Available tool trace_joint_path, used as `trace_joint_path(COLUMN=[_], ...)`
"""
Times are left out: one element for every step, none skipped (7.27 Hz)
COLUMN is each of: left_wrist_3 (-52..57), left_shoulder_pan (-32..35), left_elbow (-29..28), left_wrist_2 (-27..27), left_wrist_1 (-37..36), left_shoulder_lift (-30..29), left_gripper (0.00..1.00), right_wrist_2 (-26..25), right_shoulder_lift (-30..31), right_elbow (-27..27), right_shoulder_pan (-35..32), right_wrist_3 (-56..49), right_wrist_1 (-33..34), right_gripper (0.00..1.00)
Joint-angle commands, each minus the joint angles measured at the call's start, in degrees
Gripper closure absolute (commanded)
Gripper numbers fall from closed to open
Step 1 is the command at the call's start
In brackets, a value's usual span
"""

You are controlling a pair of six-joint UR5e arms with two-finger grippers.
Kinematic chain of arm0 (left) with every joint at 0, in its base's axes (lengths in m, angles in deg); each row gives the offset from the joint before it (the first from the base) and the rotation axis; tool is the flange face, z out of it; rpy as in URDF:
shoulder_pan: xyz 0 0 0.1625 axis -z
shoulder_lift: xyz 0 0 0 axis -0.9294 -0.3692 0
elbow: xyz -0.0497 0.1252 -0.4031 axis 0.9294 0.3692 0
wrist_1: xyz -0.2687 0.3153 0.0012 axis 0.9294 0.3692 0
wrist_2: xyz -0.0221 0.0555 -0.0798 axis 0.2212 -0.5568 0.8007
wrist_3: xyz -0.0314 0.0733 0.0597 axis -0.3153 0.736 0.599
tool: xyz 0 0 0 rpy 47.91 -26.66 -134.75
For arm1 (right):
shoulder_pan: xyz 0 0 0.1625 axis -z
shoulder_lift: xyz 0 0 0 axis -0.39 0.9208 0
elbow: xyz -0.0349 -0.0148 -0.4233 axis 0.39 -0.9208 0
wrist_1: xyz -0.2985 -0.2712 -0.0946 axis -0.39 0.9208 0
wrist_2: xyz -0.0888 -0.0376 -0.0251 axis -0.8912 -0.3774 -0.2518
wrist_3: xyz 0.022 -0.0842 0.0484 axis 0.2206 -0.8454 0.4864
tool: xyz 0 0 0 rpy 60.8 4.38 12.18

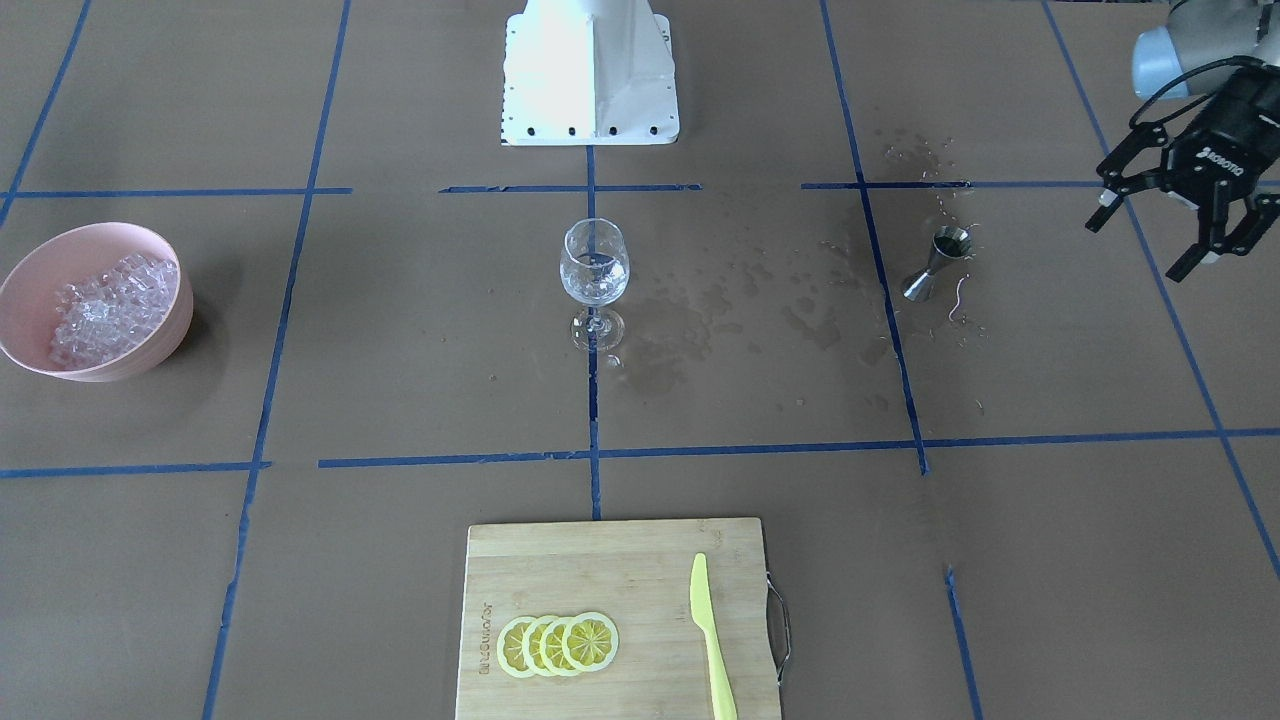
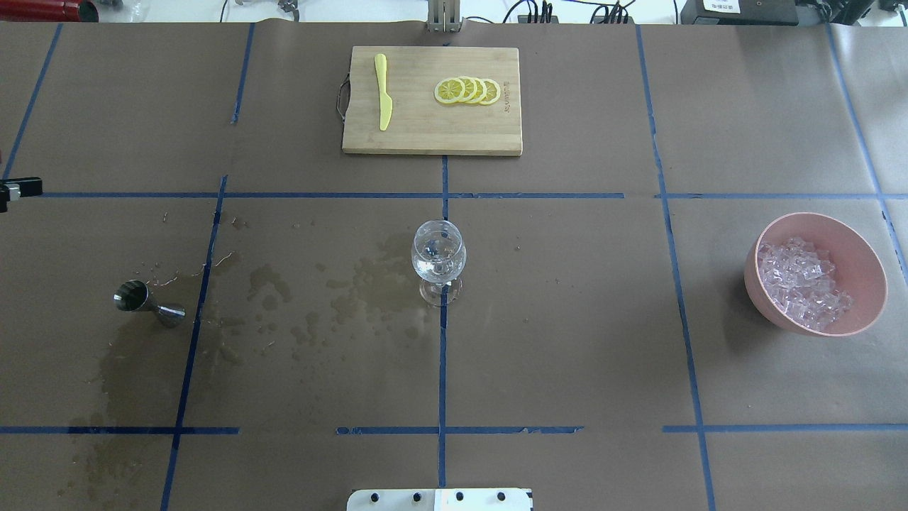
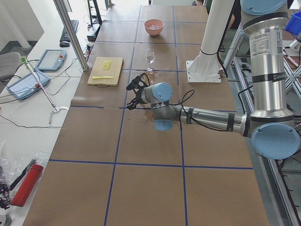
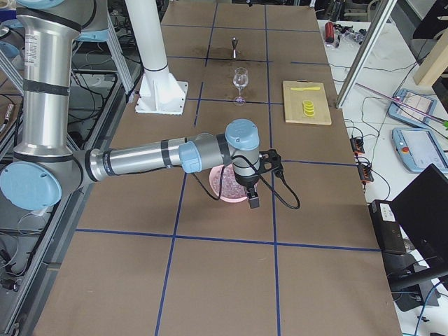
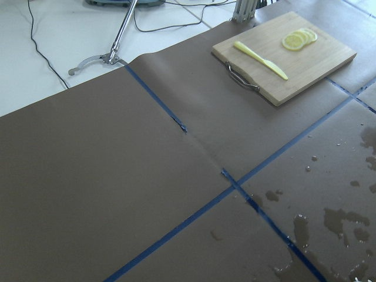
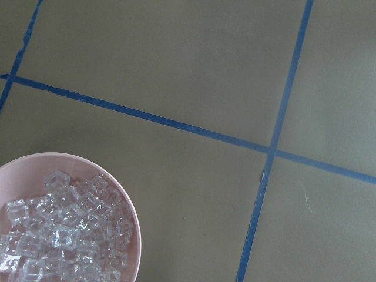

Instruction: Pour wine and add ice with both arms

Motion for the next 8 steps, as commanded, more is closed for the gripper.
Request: trace_joint_path(left_wrist_3=[-5.8,-7.1,-8.4,-8.8,-10.0,-11.0,-12.4,-13.9], left_shoulder_pan=[-11.5,-18.1,-24.9,-30.9,-36.5,-42.5,-46.4,-49.4], left_elbow=[2.6,2.8,2.8,2.8,2.7,2.6,2.1,0.3], left_wrist_2=[-17.4,-28.0,-37.6,-46.7,-53.9,-62.4,-67.3,-71.8], left_wrist_1=[5.2,6.8,6.9,6.8,6.8,6.5,6.4,6.4], left_shoulder_lift=[3.4,4.8,5.0,5.3,5.7,5.8,6.0,6.0], left_gripper=[0.0,0.0,0.0,0.0,0.0,0.0,0.0,0.0], right_wrist_2=[0.0,-0.1,-0.1,-0.2,-0.2,-0.2,-0.2,-0.2], right_shoulder_lift=[0.1,1.1,2.2,2.3,2.3,2.3,2.3,2.3], right_elbow=[0.0,-0.3,-0.4,-0.5,-0.5,-0.5,-0.5,-0.5], right_shoulder_pan=[0.0,0.0,0.0,0.0,0.0,0.0,0.0,0.0], right_wrist_3=[0.1,0.2,0.4,0.4,0.4,0.4,0.4,0.4], right_wrist_1=[0.0,-3.3,-5.4,-5.4,-5.4,-5.4,-5.4,-5.4], right_gripper=[0.0,0.0,0.0,0.0,0.0,0.0,0.0,0.0])
